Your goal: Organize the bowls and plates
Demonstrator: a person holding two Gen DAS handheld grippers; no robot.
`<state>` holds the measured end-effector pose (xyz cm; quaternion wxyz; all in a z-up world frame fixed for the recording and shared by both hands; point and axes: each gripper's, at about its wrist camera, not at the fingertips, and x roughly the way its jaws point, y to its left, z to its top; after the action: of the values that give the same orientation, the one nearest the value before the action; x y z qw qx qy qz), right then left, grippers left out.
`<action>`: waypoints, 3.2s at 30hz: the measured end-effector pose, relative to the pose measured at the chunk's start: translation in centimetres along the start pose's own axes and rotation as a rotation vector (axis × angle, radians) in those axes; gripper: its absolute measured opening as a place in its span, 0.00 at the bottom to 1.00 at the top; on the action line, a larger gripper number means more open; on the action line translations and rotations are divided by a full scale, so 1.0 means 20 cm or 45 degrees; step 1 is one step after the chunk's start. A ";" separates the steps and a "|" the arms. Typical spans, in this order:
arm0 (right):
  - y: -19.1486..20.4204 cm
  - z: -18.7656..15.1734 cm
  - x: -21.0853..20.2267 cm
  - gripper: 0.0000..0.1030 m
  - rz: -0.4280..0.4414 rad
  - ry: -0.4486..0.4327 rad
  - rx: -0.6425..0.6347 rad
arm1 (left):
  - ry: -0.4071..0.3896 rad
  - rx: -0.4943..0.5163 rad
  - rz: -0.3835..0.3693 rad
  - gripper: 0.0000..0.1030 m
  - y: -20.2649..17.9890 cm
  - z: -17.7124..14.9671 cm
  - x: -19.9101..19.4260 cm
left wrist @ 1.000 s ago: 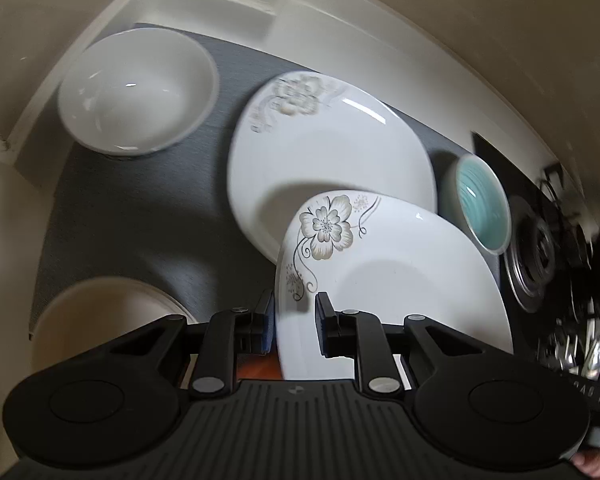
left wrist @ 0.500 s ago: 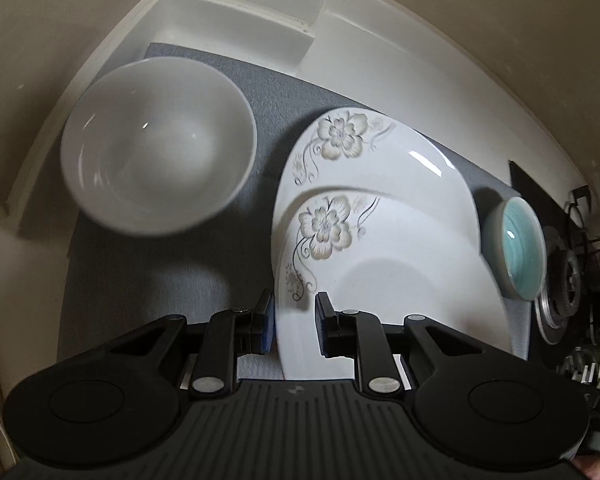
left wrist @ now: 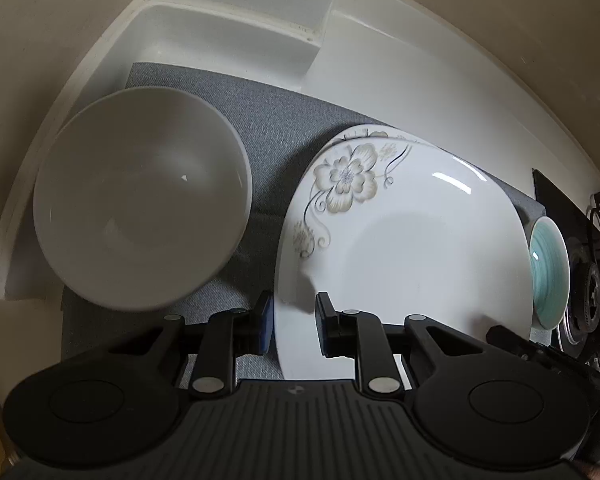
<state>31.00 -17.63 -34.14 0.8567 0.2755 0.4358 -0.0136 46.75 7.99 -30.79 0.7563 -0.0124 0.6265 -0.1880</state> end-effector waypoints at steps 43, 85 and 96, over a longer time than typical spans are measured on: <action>-0.08 0.05 0.02 0.24 0.027 0.168 0.267 | -0.026 -0.070 -0.159 0.22 0.12 -0.19 -0.05; -0.17 -0.43 -0.26 0.16 0.025 0.294 0.026 | 0.094 0.174 -0.032 0.50 -0.20 -0.80 -0.10; -0.11 -0.53 -0.21 0.22 0.036 0.314 -0.018 | 0.164 0.179 -0.055 0.14 -0.19 -0.85 0.05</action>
<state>20.07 -15.37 -36.98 0.7988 0.2752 0.5338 0.0356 29.73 7.84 -34.40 0.7093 0.0392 0.6587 -0.2481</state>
